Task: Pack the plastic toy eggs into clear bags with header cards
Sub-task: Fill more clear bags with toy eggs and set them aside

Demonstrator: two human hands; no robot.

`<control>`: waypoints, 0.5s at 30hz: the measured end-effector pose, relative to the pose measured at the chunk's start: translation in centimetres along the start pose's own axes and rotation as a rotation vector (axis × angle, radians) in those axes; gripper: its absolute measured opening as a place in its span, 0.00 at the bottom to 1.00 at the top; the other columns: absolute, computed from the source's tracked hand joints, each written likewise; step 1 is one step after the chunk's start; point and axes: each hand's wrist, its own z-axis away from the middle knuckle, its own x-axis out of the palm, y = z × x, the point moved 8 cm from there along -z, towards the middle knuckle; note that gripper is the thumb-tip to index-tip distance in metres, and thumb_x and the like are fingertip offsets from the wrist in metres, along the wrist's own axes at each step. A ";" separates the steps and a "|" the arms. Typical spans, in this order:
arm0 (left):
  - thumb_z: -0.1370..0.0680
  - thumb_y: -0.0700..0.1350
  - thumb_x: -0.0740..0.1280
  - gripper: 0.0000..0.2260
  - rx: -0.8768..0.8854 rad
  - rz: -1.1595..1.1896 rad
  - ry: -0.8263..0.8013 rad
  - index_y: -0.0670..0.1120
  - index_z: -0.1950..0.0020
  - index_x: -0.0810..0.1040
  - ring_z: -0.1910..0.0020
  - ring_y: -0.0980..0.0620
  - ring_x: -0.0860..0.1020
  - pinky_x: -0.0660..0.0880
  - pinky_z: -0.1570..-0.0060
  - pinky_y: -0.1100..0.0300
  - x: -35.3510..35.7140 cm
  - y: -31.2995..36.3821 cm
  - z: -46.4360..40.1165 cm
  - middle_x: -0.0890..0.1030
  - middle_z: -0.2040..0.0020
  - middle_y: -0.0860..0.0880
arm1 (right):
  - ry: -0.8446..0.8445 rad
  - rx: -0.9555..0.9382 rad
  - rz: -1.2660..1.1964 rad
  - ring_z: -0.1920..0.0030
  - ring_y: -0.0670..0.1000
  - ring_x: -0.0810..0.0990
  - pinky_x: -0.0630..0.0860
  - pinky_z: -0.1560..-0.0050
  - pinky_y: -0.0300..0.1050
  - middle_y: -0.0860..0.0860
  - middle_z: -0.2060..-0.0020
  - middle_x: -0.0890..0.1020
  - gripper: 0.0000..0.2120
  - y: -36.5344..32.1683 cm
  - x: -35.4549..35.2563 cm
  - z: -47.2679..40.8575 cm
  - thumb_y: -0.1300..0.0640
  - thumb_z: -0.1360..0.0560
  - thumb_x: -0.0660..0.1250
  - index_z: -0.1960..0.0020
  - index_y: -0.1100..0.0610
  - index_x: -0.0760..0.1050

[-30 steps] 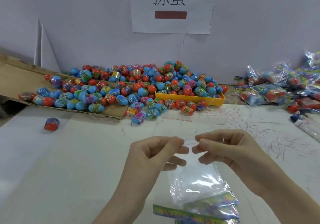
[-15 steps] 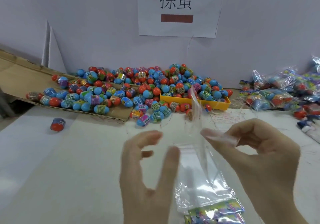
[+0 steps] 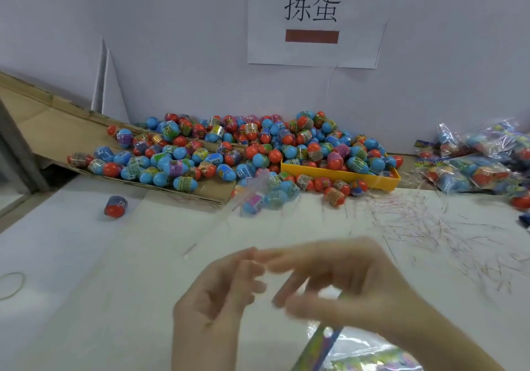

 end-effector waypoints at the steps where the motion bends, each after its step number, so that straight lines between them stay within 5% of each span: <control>1: 0.30 0.38 0.71 0.10 0.032 -0.027 0.052 0.51 0.69 0.85 0.75 0.55 0.78 0.76 0.71 0.68 -1.0 0.1 -0.5 0.83 0.69 0.47 | 0.041 -0.027 -0.075 0.66 0.45 0.82 0.77 0.68 0.35 0.48 0.58 0.85 0.13 0.0 -1.4 -0.9 0.61 0.34 0.71 0.52 0.49 0.83; 3: 0.30 0.34 0.68 0.17 0.042 -0.061 0.076 0.53 0.71 0.84 0.78 0.56 0.76 0.74 0.74 0.69 -2.5 0.1 -1.2 0.81 0.73 0.47 | 0.386 0.007 -0.084 0.71 0.45 0.79 0.75 0.72 0.34 0.49 0.66 0.84 0.07 2.4 -6.7 -3.1 0.60 0.35 0.73 0.58 0.51 0.83; 5: 0.33 0.34 0.71 0.14 -0.002 -0.106 0.081 0.52 0.72 0.84 0.79 0.56 0.75 0.74 0.75 0.70 -3.4 -0.2 -1.8 0.79 0.76 0.47 | 0.593 0.134 0.266 0.64 0.47 0.80 0.76 0.66 0.35 0.48 0.64 0.83 0.06 5.4 -10.6 -5.6 0.60 0.31 0.71 0.55 0.53 0.80; 9: 0.38 0.37 0.73 0.08 -0.113 -0.085 0.034 0.51 0.71 0.84 0.78 0.57 0.73 0.74 0.74 0.69 -3.6 -1.0 -2.3 0.77 0.77 0.48 | 0.330 0.286 1.222 0.44 0.51 0.72 0.69 0.43 0.43 0.50 0.43 0.77 0.16 11.7 -12.2 -10.0 0.54 0.25 0.66 0.38 0.51 0.74; 15: 0.47 0.44 0.79 0.11 -0.190 -0.062 0.005 0.52 0.68 0.85 0.77 0.58 0.74 0.73 0.69 0.64 -3.7 -1.7 -2.5 0.76 0.77 0.51 | 0.122 0.269 1.681 0.39 0.53 0.63 0.60 0.40 0.45 0.50 0.39 0.69 0.20 14.2 -11.3 -11.3 0.48 0.26 0.65 0.35 0.47 0.70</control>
